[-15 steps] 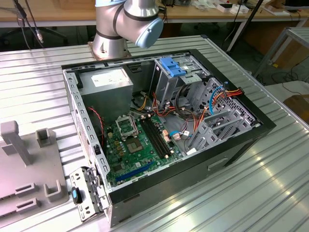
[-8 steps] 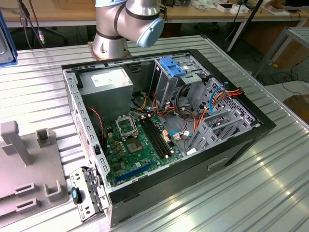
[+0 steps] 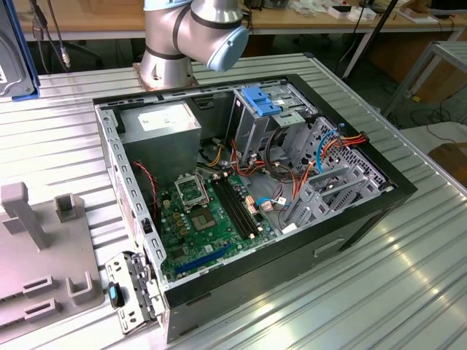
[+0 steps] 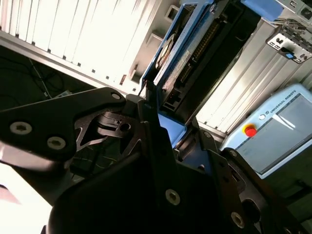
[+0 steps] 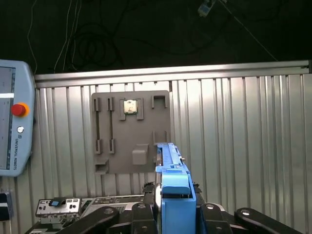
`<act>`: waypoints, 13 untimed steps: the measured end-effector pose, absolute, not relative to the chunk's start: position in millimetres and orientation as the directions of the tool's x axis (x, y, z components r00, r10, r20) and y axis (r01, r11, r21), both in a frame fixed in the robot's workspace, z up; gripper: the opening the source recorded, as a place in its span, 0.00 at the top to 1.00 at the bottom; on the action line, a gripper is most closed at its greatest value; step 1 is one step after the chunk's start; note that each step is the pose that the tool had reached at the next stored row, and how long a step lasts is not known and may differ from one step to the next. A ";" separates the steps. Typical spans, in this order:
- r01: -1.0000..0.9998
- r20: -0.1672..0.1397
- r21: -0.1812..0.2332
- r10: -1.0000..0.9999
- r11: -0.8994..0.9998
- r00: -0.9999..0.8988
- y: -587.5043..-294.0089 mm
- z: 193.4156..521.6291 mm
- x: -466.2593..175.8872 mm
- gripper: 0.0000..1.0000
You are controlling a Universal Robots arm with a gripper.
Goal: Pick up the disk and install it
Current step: 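Pick up the disk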
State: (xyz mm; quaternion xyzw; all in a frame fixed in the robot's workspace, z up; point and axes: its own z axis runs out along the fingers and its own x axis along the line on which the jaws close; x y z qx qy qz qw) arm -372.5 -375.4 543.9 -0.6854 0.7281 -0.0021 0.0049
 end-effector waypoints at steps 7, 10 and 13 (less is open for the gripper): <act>-0.998 -0.005 -0.005 -0.998 0.068 -0.068 -375.5 541.3 -358.9 0.63; -0.997 -0.005 -0.005 -0.997 0.072 -0.072 -375.5 540.6 -346.5 0.63; -0.997 -0.004 -0.005 -0.997 0.078 -0.078 -375.5 539.2 -333.5 0.63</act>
